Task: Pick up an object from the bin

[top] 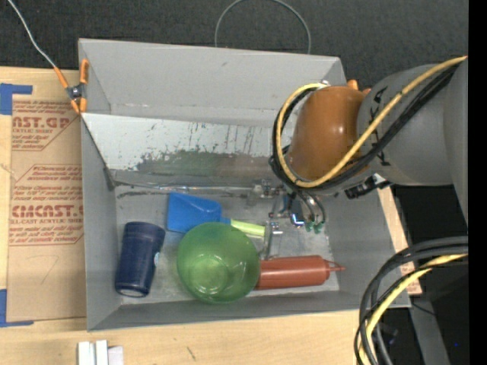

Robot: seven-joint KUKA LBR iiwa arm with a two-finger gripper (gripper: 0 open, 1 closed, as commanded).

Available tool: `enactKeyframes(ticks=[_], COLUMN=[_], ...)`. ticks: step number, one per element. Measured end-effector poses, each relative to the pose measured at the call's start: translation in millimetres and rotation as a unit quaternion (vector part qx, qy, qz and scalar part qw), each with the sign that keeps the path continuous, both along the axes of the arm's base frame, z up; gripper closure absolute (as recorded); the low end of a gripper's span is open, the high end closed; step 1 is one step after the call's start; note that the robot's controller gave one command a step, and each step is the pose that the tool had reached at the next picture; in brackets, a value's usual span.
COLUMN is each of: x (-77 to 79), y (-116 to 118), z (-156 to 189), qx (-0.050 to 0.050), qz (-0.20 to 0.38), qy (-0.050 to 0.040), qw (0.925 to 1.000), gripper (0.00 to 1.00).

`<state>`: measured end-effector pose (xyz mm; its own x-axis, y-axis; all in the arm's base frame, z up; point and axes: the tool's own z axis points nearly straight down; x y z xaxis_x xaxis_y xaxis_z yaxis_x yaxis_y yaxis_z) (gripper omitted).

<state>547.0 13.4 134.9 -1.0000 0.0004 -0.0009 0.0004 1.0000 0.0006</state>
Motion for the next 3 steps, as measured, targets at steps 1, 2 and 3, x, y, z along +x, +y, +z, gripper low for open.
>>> enactKeyframes(ticks=[1,2,3], x=[0.0,10.4,9.8], y=[0,45,63], z=[0,-58,-87], qx=[0.0,0.0,0.001], qz=[0.0,-0.093,-0.1], qy=[-0.0001,-0.0015,-0.0009], qw=[1.0,0.9957,0.995], gripper=[0.0,0.0,0.0])
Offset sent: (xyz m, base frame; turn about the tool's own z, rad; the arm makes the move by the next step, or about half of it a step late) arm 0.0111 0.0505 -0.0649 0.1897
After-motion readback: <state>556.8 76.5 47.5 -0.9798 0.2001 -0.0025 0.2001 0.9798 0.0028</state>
